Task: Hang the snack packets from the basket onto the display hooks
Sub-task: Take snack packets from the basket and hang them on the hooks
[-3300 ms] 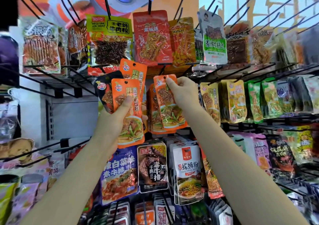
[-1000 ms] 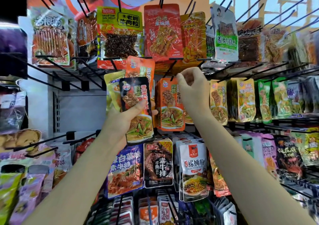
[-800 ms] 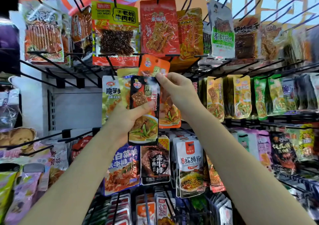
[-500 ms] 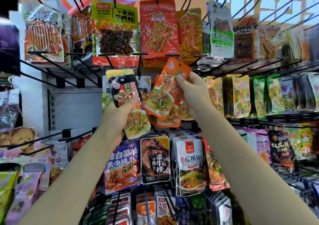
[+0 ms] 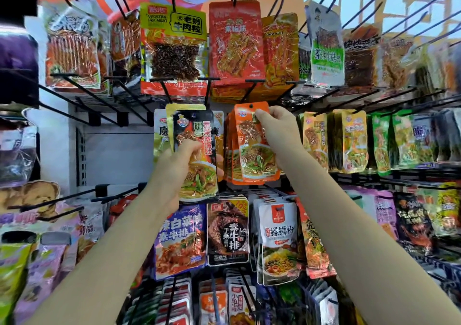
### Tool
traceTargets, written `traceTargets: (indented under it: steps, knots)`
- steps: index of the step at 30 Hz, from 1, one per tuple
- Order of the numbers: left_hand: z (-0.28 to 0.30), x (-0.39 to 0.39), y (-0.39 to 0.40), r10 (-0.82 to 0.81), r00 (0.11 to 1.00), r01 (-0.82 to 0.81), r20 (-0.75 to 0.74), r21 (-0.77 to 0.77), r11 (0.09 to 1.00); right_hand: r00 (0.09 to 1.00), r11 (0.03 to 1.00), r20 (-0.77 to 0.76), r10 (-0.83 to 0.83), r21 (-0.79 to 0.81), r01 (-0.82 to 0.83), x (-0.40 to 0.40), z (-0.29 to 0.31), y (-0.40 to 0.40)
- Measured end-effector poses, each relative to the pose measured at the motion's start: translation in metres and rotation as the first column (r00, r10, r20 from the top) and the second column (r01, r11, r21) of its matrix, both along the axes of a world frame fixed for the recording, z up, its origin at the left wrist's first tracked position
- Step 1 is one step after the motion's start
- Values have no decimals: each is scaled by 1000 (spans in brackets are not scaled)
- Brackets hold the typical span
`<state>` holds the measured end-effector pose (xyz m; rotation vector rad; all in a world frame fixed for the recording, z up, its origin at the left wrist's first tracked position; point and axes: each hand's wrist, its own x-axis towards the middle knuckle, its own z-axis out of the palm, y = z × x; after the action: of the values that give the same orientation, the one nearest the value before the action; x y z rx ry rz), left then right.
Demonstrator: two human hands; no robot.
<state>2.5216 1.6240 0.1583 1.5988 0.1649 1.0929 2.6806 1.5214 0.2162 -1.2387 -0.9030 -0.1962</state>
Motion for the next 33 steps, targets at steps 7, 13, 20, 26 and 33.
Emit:
traceTargets:
  steps: [7, 13, 20, 26, 33]
  knots:
    - [2, 2, -1, -57, 992, 59, 110, -20, 998, 975, 988, 161, -155, 27, 152, 6, -4, 4]
    - [3, 11, -4, -30, 984, 26, 174, 26, 999, 923, 988, 356, -149, 100, 121, -8, -14, -11]
    - [6, 37, -22, 25, 997, -28, 71, 37, 999, 967, 1000, 255, 5, 4, -7, 7, -25, -22]
    - [12, 49, -24, 4, 999, -12, 50, 165, 986, 996, 996, 1, -92, -2, 92, 52, -14, -44]
    - [17, 60, -27, 42, 995, -58, 87, 192, 980, 993, 993, 44, -114, 26, 113, 57, 7, -42]
